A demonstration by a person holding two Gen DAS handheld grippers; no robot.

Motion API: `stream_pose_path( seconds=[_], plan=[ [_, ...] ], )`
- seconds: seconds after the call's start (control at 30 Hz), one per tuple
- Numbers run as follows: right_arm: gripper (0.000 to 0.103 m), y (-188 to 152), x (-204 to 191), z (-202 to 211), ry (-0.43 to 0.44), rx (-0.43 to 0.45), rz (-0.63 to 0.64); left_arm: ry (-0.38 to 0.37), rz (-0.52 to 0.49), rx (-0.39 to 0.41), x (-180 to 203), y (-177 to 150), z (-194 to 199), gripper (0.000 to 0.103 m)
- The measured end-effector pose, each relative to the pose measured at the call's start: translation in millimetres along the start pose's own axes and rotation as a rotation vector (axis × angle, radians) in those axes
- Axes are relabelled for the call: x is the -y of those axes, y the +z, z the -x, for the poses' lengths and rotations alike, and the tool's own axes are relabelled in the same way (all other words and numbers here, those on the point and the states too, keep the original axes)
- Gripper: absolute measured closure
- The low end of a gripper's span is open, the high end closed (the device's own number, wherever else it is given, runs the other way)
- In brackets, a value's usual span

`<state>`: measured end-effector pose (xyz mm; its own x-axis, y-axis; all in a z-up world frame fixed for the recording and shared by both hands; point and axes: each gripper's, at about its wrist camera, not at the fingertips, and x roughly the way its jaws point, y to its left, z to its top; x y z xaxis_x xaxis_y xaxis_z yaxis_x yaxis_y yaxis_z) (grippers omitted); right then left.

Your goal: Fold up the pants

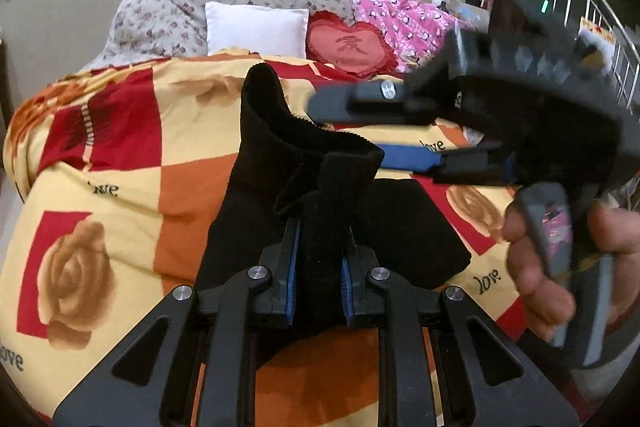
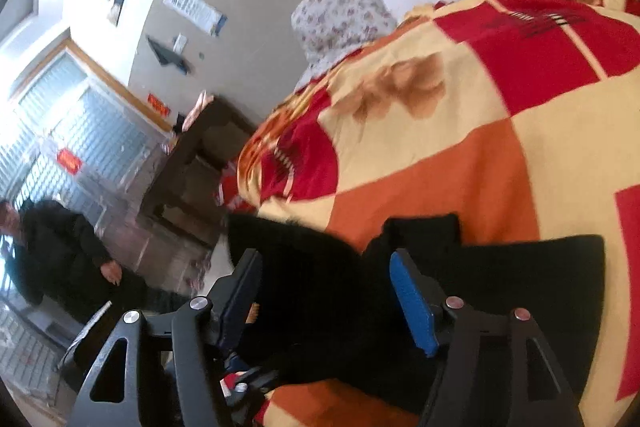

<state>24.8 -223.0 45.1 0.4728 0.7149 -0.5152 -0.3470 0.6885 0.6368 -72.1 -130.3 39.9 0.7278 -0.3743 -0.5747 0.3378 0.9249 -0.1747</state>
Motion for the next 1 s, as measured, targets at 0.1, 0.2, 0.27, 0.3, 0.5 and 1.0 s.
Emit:
stream_pose_path(
  seconds=[0.1, 0.2, 0.27, 0.3, 0.5, 1.0],
  plan=[
    [0.039, -1.4, -20.9, 10.3, -0.010, 0.030, 0.071, 0.018, -0.028, 0.013, 8.1, -6.3, 5.2, 0.087],
    [0.038, -2.4, -31.2, 7.5, -0.055, 0.012, 0.122, 0.022, -0.051, 0.024, 15.5, -8.8, 7.2, 0.087],
    [0.038, -4.6, -31.9, -3.3, -0.108, -0.029, 0.138, 0.025, -0.075, 0.031, 23.0, -11.6, 9.4, 0.087],
    [0.038, -5.9, -29.4, -9.5, -0.131, -0.054, 0.143, 0.028, -0.084, 0.035, 25.9, -13.2, 11.6, 0.087],
    [0.081, -3.5, 2.5, -18.5, -0.053, -0.082, 0.065, -0.014, -0.101, -0.011, 17.7, -17.1, 34.4, 0.084],
    [0.083, -4.1, 87.3, 61.8, -0.285, -0.022, 0.069, 0.021, -0.016, -0.058, -26.0, 6.6, 25.6, 0.056]
  ],
)
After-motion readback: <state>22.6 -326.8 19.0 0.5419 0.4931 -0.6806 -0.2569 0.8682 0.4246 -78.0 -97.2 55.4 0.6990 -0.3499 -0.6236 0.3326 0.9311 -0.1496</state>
